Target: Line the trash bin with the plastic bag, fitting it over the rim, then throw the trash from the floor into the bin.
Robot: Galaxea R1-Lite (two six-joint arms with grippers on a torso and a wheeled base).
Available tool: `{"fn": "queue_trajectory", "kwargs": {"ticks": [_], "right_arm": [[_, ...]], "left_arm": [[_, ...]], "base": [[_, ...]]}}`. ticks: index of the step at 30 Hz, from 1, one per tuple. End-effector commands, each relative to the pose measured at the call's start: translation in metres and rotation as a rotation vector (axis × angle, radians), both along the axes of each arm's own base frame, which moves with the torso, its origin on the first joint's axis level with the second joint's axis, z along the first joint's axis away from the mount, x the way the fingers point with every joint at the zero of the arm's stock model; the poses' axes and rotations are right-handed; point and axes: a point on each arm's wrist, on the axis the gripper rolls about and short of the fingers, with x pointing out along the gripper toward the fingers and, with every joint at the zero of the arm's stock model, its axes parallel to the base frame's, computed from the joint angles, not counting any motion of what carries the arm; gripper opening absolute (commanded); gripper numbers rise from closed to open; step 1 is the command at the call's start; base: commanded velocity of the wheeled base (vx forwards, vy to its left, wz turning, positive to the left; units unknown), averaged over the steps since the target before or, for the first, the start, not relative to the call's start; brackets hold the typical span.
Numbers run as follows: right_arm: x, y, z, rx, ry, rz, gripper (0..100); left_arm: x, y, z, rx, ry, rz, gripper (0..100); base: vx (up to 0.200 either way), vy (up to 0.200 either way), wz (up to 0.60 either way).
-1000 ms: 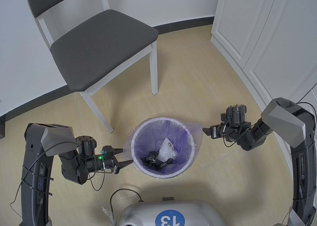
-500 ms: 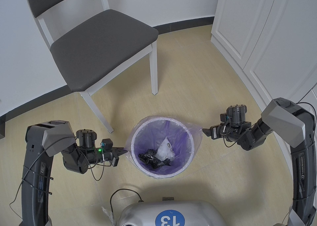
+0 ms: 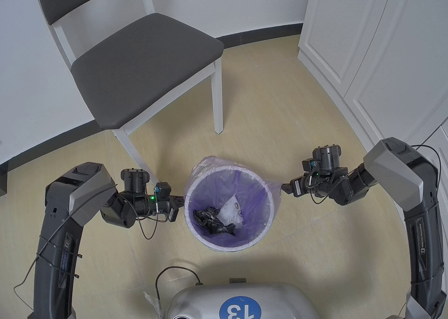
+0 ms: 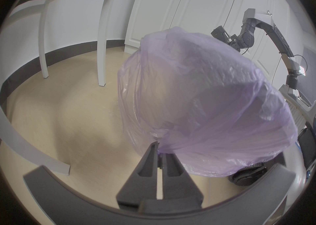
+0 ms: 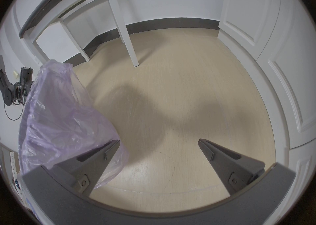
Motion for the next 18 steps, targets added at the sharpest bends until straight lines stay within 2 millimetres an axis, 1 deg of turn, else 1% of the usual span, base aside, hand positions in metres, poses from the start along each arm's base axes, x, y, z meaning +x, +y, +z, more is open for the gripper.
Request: {"fn": "queue_trajectory", "kwargs": {"ticks": [1,6,9,13,18], "right_arm": [[0.012,0.011,-0.010,0.007,0.010,0.040,100],[0.016,0.034,-0.017,0.011,0.030,0.099,100],[0.020,0.042,-0.022,-0.001,0.053,0.115,100],[0.024,0.043,-0.030,-0.028,0.078,0.129,100],[0.024,0.042,-0.028,-0.030,0.081,0.128,100]], "left_arm": [[0.001,-0.006,0.000,-0.004,-0.006,-0.016,0],[-0.002,-0.012,0.002,-0.003,-0.004,-0.030,0],[-0.002,-0.013,0.002,-0.003,-0.004,-0.031,0],[-0.003,-0.014,0.001,-0.002,-0.003,-0.035,0],[-0.003,-0.014,0.003,-0.001,-0.007,-0.034,0]], "base": [[0.000,0.000,0.00],[0.000,0.000,0.00],[0.000,0.000,0.00],[0.000,0.000,0.00],[0.000,0.000,0.00]]}}
